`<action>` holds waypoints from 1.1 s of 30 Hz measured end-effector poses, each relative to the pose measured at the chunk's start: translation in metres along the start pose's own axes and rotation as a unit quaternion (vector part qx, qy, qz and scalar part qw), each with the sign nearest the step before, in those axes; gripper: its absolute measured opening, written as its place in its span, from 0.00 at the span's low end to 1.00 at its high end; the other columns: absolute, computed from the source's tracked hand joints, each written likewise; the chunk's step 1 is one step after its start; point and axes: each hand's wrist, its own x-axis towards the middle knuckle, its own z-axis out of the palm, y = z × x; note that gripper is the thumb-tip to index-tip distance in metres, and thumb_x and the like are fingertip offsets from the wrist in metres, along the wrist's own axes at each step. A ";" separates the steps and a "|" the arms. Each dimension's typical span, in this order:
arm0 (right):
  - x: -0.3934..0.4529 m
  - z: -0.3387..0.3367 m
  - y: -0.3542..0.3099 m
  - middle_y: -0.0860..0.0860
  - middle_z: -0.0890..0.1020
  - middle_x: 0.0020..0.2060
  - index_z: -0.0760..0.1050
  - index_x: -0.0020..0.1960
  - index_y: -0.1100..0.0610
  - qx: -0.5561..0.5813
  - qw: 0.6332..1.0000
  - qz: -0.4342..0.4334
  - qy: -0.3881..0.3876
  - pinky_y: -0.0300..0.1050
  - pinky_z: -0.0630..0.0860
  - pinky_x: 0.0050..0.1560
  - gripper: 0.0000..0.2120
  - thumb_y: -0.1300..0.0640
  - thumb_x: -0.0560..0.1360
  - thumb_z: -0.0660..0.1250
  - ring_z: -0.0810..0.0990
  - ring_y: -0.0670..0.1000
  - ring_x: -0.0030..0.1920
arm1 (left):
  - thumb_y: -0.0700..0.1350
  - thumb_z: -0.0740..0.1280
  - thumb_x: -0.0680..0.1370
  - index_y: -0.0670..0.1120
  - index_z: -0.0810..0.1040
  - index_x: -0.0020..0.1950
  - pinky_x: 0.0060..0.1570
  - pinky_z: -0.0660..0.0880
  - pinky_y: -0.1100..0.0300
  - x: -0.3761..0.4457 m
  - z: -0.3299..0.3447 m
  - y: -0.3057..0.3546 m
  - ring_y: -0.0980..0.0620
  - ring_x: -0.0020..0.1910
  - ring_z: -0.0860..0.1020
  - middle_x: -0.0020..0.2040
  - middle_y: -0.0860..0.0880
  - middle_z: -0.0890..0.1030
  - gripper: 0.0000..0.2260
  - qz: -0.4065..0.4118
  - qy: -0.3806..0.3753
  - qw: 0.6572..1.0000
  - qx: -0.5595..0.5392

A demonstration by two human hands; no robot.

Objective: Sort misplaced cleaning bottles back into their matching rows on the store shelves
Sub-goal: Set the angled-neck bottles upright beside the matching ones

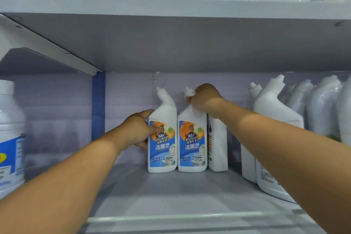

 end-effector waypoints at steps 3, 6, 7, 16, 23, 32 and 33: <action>0.003 0.003 0.001 0.55 0.74 0.45 0.67 0.36 0.56 -0.009 1.000 -0.007 0.021 0.45 0.60 0.52 0.22 0.41 0.81 0.59 0.71 0.55 0.47 | 0.41 0.72 0.79 0.56 0.70 0.74 0.38 0.84 0.52 0.001 -0.003 -0.002 0.50 0.43 0.85 0.48 0.46 0.86 0.25 -0.003 0.001 1.000 -0.010; -0.003 -0.003 -0.001 0.54 0.75 0.44 0.72 0.46 0.59 -0.047 0.998 -0.034 0.005 0.46 0.71 0.51 0.19 0.42 0.80 0.62 0.74 0.54 0.46 | 0.42 0.70 0.81 0.55 0.68 0.76 0.39 0.84 0.52 0.002 -0.004 -0.005 0.49 0.43 0.85 0.47 0.46 0.86 0.26 -0.008 0.001 1.000 -0.029; -0.005 -0.008 -0.001 0.53 0.75 0.42 0.72 0.46 0.59 -0.057 0.998 -0.040 0.005 0.45 0.72 0.46 0.20 0.41 0.80 0.62 0.75 0.54 0.43 | 0.42 0.70 0.81 0.55 0.68 0.76 0.40 0.84 0.52 0.002 -0.004 -0.005 0.49 0.44 0.85 0.47 0.46 0.86 0.25 -0.008 0.001 0.999 -0.031; -0.017 -0.054 0.011 0.61 0.75 0.60 0.72 0.64 0.63 -0.077 0.995 0.038 0.046 0.47 0.74 0.53 0.14 0.61 0.80 0.62 0.78 0.61 0.58 | 0.46 0.70 0.80 0.54 0.70 0.72 0.46 0.83 0.51 0.001 -0.003 -0.006 0.49 0.47 0.84 0.49 0.46 0.86 0.21 0.008 0.027 0.999 -0.027; -0.029 -0.042 0.014 0.61 0.80 0.60 0.73 0.63 0.65 -0.093 0.994 0.056 -0.030 0.52 0.81 0.57 0.14 0.56 0.83 0.60 0.82 0.61 0.56 | 0.45 0.71 0.79 0.52 0.72 0.63 0.50 0.82 0.51 0.000 0.001 -0.009 0.50 0.49 0.83 0.52 0.48 0.83 0.15 0.050 0.060 0.997 -0.017; -0.063 -0.068 0.004 0.63 0.77 0.63 0.73 0.63 0.67 -0.144 0.989 0.005 0.041 0.47 0.75 0.55 0.13 0.64 0.82 0.59 0.78 0.62 0.63 | 0.46 0.70 0.78 0.47 0.73 0.70 0.41 0.76 0.62 -0.002 0.005 -0.002 0.51 0.51 0.80 0.61 0.46 0.78 0.20 0.092 0.127 0.987 0.030; -0.069 -0.073 0.000 0.62 0.77 0.63 0.74 0.63 0.66 -0.149 0.988 -0.006 0.050 0.46 0.75 0.54 0.13 0.63 0.81 0.60 0.78 0.62 0.62 | 0.47 0.70 0.78 0.48 0.74 0.68 0.39 0.74 0.63 -0.005 0.007 0.001 0.52 0.49 0.79 0.61 0.46 0.77 0.18 0.114 0.153 0.980 0.049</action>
